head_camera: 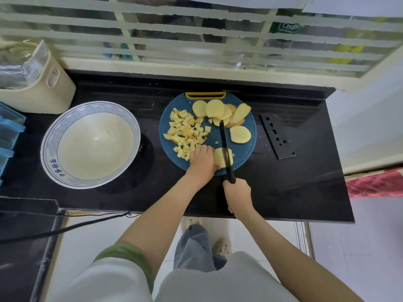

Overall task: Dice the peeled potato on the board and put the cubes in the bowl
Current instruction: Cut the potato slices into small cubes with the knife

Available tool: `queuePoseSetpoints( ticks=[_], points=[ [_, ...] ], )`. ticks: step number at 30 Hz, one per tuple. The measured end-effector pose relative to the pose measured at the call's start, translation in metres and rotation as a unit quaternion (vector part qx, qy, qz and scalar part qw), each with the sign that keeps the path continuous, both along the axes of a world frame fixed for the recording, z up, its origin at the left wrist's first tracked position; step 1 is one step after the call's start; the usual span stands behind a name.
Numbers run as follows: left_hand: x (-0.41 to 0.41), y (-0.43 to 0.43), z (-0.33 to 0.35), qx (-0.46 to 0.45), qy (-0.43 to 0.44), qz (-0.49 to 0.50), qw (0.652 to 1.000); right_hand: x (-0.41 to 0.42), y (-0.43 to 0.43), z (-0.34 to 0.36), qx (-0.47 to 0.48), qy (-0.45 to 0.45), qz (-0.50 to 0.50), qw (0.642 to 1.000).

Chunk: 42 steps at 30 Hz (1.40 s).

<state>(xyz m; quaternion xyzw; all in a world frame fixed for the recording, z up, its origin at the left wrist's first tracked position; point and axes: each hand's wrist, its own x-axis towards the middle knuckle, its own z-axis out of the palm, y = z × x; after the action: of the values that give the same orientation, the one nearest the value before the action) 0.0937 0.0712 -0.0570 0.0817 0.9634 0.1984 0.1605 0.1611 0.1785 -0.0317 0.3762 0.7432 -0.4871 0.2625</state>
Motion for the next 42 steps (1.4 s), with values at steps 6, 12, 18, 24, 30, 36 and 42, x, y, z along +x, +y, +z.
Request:
queuePoseSetpoints(
  ticks=[6,12,18,24,30,36,42],
  points=[
    [-0.002,0.0,0.003,0.011,-0.018,0.011,1.0,0.003,-0.001,0.002,-0.002,-0.014,0.012,1.0],
    [-0.005,-0.003,0.001,0.015,-0.023,0.011,1.0,0.002,-0.001,0.0,0.008,-0.021,0.018,1.0],
    [-0.006,-0.002,0.0,0.002,-0.011,0.006,1.0,0.001,0.001,-0.004,0.023,-0.027,0.03,0.999],
    [-0.007,-0.002,0.002,0.005,-0.018,0.005,1.0,-0.007,0.001,-0.004,0.04,-0.069,0.041,0.996],
    [-0.008,-0.001,0.003,-0.01,-0.024,0.007,1.0,-0.001,-0.001,-0.003,0.01,-0.028,0.007,1.0],
    [-0.007,-0.001,0.004,-0.008,-0.023,0.006,1.0,0.0,-0.008,0.002,0.015,0.024,0.014,0.999],
    [-0.006,-0.005,0.0,0.044,-0.046,0.05,0.997,0.001,-0.005,0.0,0.016,-0.01,0.037,0.999]
  ],
)
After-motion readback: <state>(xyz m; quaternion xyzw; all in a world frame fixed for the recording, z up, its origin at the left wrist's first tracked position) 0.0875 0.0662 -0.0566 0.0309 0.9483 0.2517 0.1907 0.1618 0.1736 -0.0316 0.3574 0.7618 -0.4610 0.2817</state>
